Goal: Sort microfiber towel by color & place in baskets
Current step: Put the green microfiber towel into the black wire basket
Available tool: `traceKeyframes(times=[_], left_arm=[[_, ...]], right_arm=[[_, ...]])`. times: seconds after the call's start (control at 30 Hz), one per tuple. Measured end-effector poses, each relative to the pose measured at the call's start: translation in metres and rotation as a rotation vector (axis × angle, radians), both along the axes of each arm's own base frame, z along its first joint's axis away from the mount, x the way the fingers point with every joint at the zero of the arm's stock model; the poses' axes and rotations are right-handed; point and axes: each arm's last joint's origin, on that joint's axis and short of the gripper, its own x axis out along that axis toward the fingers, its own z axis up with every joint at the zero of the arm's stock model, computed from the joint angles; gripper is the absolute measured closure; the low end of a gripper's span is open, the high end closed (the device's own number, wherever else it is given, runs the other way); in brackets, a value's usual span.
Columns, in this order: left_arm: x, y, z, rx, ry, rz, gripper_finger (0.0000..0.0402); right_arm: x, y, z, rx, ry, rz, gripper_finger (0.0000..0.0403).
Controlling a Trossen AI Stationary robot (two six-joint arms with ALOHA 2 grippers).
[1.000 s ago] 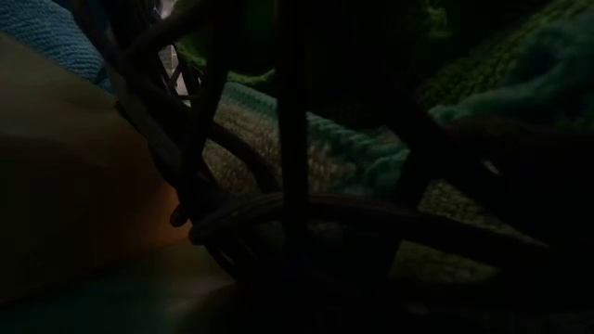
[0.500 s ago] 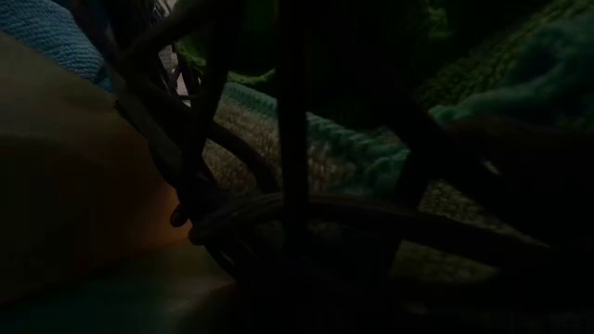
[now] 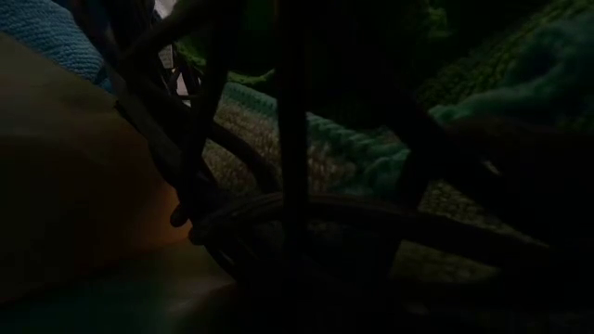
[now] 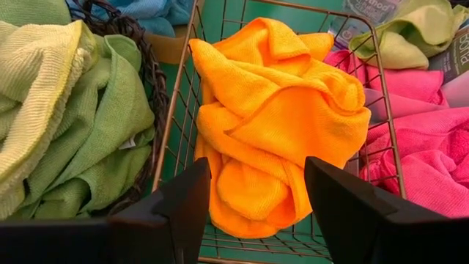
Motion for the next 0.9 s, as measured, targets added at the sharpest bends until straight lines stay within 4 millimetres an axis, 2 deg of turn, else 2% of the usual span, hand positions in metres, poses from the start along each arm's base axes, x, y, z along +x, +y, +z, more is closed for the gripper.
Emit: traceKeyframes(times=[0.37,0.9], left_arm=[[0.005,0.009,-0.023,-0.071,0.037,0.020,0.0231],[0.025,0.016,-0.048,-0.093,0.053,-0.019,0.0232]], right_arm=[[0.000,0.000,0.000,0.000,0.000,0.000,0.0182],[0.000,0.000,0.000,-0.001,-0.001,0.001,0.0182]])
